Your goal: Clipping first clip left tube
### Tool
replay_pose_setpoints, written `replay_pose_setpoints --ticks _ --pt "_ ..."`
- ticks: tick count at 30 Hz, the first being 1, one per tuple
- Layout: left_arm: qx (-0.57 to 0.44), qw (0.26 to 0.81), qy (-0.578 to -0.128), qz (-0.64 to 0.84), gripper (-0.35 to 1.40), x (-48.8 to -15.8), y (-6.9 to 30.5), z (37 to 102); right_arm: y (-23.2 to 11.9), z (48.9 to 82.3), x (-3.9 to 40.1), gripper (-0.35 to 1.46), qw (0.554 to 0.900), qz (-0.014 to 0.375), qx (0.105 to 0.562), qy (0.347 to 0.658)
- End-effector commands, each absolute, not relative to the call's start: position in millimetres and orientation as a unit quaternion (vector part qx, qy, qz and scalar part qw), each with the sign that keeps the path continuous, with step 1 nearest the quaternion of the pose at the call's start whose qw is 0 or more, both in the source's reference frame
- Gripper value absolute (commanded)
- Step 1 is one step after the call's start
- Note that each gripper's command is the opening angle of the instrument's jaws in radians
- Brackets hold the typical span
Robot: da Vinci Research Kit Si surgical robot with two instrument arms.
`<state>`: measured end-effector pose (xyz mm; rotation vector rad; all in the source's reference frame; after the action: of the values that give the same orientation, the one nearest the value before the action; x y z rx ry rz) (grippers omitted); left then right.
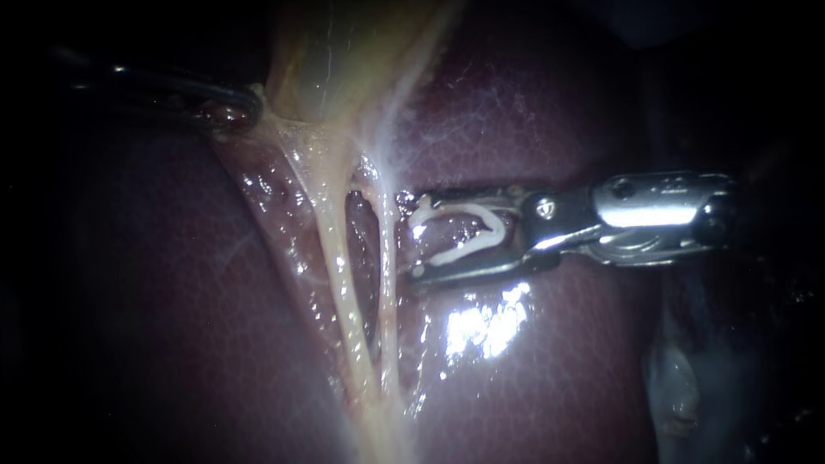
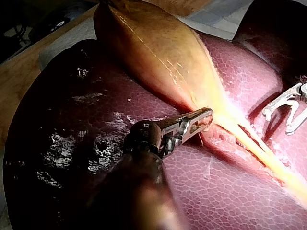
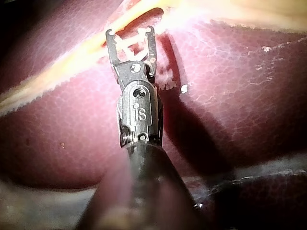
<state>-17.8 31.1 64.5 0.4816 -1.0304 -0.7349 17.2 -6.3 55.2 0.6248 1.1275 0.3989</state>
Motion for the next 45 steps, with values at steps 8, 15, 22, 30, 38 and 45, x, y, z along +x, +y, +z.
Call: replay_pose_setpoints --ticks 8,15,22,30,38,45 --pt "0.223 0.779 -0.477 -0.340 -0.35 -17.8 31.1 64.5 -8.7 56.7 18.6 0.49 0.779 0.189 0.307 0.513" --pt "0.223 0.779 -0.477 -0.340 -0.35 -17.8 31.1 64.5 -10.6 57.9 19.5 0.48 0.775 0.194 0.323 0.508" --pt "0.223 0.779 -0.477 -0.340 -0.35 -17.8 31.1 64.5 -11.8 58.9 20.0 0.48 0.771 0.198 0.336 0.503" --pt "0.223 0.779 -0.477 -0.340 -0.35 -17.8 31.1 64.5 -13.3 60.9 20.6 0.48 0.767 0.201 0.354 0.496" --pt "0.223 0.779 -0.477 -0.340 -0.35 -17.7 31.1 64.3 -13.8 62.9 20.7 0.48 0.764 0.203 0.366 0.491" --pt "0.223 0.779 -0.477 -0.340 -0.35 -17.8 31.0 64.1 -13.1 64.2 21.0 0.48 0.745 0.195 0.395 0.501"
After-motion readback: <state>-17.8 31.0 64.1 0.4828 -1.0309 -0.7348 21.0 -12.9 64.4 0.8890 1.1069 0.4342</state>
